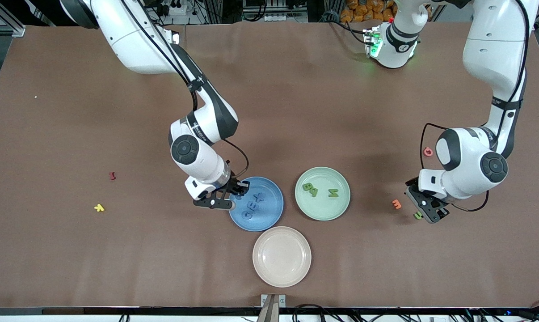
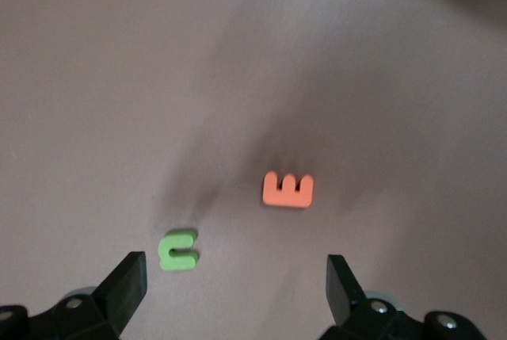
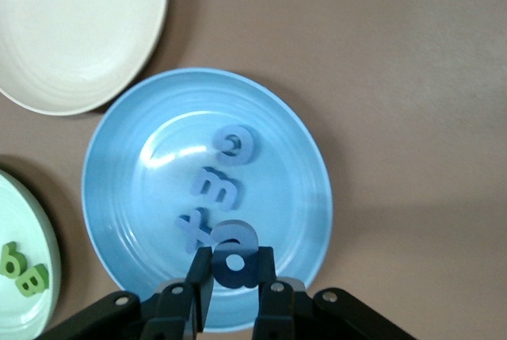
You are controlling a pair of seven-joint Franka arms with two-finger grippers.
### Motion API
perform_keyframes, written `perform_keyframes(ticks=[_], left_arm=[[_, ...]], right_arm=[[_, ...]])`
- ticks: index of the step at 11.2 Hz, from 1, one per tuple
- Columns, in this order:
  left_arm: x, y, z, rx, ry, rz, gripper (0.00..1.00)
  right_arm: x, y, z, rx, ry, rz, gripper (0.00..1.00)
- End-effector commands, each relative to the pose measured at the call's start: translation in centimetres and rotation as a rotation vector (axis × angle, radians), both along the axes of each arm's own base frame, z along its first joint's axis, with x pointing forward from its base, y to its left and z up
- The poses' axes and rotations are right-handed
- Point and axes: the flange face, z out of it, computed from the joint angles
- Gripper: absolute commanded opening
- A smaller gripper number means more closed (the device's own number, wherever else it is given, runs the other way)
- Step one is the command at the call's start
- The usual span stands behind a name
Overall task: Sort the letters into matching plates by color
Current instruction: 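Carry blue a over the blue plate while the left gripper reaches green c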
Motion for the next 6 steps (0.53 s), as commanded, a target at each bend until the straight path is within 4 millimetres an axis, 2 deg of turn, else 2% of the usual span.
perform_keyframes(ticks=[1, 3, 5, 6], left_arm=[[0.6, 0.8, -2.1, 0.003, 0.022, 0.004, 1.00], [1.1, 0.8, -2.6, -0.005, 0.022, 0.003, 1.00], [1.7, 1.7, -3.3, -0.008, 0.056, -0.008, 1.00], [1.8, 1.8, -3.9, -0.010, 0.071, -0.029, 1.00]], right_arm=[[1.2, 1.2, -0.7, 0.028, -0.056, -0.007, 0.99], [1.6, 0.2, -0.7, 0.007, -0.080, 0.072, 1.00], [2.7, -2.0, -0.1, -0.011, -0.087, 0.095, 1.00], [3.5, -4.1, -0.1, -0.037, -0.075, 0.113, 1.00]])
